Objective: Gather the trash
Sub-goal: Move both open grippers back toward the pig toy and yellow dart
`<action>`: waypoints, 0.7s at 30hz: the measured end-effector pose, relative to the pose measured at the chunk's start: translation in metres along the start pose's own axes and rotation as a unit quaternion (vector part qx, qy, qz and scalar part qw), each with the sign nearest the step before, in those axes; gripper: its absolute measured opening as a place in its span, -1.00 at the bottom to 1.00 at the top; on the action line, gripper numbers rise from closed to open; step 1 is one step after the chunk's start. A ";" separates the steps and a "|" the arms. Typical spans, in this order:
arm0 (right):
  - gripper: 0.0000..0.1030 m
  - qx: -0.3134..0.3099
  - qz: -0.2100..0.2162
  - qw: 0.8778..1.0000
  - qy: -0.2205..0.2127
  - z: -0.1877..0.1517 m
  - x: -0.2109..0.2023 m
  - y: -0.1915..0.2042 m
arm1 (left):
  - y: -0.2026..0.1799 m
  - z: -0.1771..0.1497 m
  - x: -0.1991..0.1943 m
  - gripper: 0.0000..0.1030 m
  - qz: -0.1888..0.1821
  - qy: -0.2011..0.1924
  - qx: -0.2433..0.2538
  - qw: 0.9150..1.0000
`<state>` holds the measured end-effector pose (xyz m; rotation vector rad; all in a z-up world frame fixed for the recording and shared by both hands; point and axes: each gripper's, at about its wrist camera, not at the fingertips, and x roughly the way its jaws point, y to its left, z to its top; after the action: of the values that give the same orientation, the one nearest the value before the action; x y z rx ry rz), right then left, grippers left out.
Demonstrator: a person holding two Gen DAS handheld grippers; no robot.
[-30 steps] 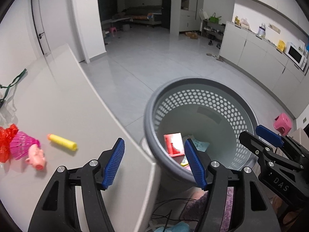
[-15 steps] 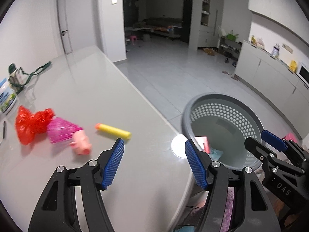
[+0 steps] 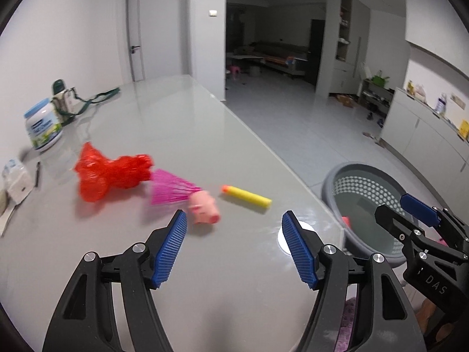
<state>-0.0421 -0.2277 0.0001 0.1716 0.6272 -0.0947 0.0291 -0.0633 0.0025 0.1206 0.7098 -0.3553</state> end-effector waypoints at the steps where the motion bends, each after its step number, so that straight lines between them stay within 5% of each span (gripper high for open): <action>1: 0.16 -0.004 0.006 1.000 -0.001 0.001 0.000 0.005 | 0.006 -0.001 -0.002 0.29 0.006 0.000 -0.005 1.000; 21: 0.17 -0.063 0.068 0.995 0.032 0.021 0.059 0.050 | 0.085 -0.002 -0.007 0.29 0.097 -0.001 -0.065 0.993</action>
<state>0.0248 -0.1843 -0.0116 0.0949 0.6808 0.0818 0.0538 0.0187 0.0050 0.0646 0.7117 -0.1230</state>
